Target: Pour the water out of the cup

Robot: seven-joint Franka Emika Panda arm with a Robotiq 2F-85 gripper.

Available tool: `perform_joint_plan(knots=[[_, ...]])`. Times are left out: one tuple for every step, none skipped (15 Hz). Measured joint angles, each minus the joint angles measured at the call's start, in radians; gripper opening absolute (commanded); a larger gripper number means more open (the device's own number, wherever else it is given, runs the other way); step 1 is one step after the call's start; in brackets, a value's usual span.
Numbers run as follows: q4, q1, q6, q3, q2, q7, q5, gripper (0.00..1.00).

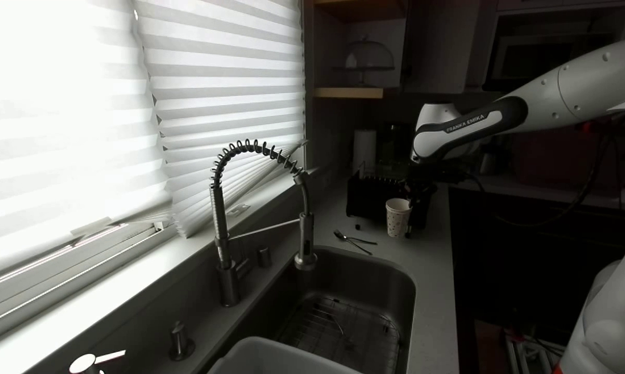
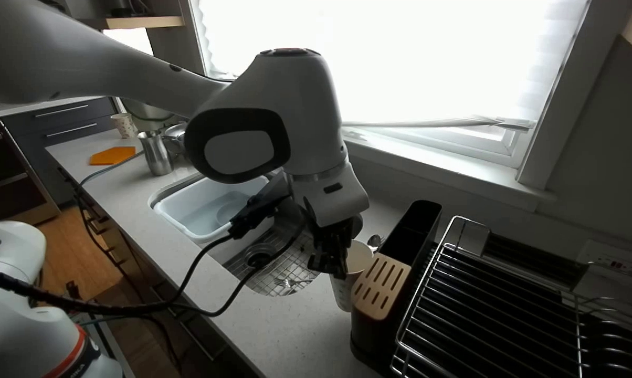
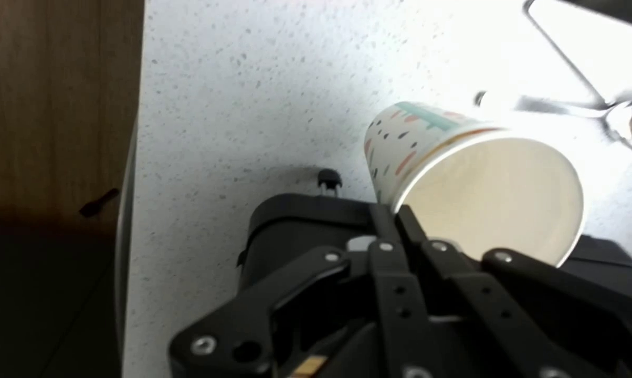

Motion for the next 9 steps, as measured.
perform_joint_plan(knots=[[0.000,-0.003,0.003,0.001,0.000,0.012,-0.018,0.01],[-0.001,0.000,-0.002,0.000,-0.001,-0.006,0.008,0.01],[-0.002,0.002,-0.004,-0.002,-0.001,-0.028,0.028,0.01],[-0.002,0.004,-0.020,-0.003,-0.001,-0.053,0.064,0.01],[-0.002,0.007,-0.034,-0.004,-0.001,-0.090,0.101,0.01],[-0.002,0.006,-0.037,-0.003,-0.001,-0.085,0.101,0.01],[-0.002,0.011,-0.049,-0.005,-0.002,-0.118,0.138,0.01],[-0.002,0.007,-0.033,-0.002,-0.002,-0.098,0.111,0.01],[-0.002,0.008,-0.035,-0.002,-0.002,-0.106,0.118,0.01]])
